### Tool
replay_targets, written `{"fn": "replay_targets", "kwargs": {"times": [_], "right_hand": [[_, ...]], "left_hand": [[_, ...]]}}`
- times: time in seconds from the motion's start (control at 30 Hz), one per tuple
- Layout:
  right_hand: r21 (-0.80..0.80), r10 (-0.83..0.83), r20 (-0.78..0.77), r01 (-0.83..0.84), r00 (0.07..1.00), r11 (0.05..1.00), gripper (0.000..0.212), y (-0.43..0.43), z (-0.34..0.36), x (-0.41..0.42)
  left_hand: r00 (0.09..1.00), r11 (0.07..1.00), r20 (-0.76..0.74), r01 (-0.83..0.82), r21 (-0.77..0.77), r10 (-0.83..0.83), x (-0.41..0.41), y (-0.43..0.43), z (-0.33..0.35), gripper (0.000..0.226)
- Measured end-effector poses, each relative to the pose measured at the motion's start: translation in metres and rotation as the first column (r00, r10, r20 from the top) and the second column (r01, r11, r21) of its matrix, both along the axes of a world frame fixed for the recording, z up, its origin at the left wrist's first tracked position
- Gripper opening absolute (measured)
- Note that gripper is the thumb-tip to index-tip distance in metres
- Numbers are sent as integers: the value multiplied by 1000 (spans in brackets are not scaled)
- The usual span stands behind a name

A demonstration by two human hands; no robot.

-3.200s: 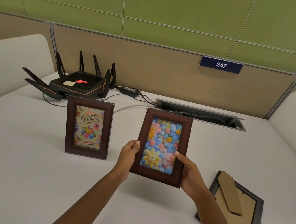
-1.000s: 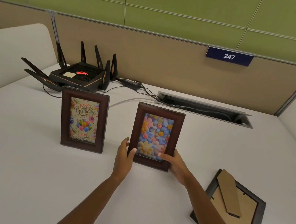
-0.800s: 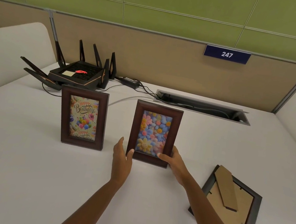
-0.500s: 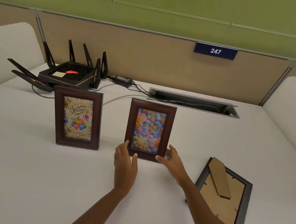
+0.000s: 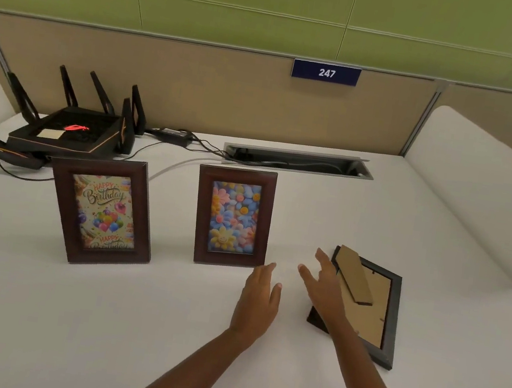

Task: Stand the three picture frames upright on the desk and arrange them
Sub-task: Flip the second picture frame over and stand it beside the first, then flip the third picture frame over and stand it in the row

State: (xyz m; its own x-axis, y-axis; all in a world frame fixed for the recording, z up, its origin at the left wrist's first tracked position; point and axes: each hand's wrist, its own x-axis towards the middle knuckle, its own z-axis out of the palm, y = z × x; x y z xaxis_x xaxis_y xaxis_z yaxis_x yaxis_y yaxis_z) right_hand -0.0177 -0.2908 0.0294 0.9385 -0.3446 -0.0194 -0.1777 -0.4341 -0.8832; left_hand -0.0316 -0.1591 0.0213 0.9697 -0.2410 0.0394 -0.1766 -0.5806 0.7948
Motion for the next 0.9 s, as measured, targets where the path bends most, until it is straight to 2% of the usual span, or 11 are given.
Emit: {"fn": "replay_targets", "kwargs": {"times": [0.17, 0.4, 0.5, 0.73, 0.9], "right_hand": [[-127, -123, 31, 126, 992, 984, 50, -37, 3, -13], [-284, -208, 19, 205, 978, 937, 47, -91, -3, -30], [-219, -255, 4, 250, 967, 943, 49, -109, -6, -34], [-90, -241, -38, 236, 970, 967, 51, -121, -21, -39], [-25, -256, 44, 257, 966, 966, 47, -119, -23, -39]], "left_hand": [[993, 993, -90, 85, 85, -77, 2, -33, 3, 45], [996, 965, -67, 65, 254, -50, 11, -77, 7, 38], [997, 964, -68, 42, 264, -25, 12, -92, 7, 38], [988, 970, -114, -73, 234, 102, 16, -107, 11, 31], [954, 971, -274, -58, 231, 122, 25, -114, 15, 27]]}}
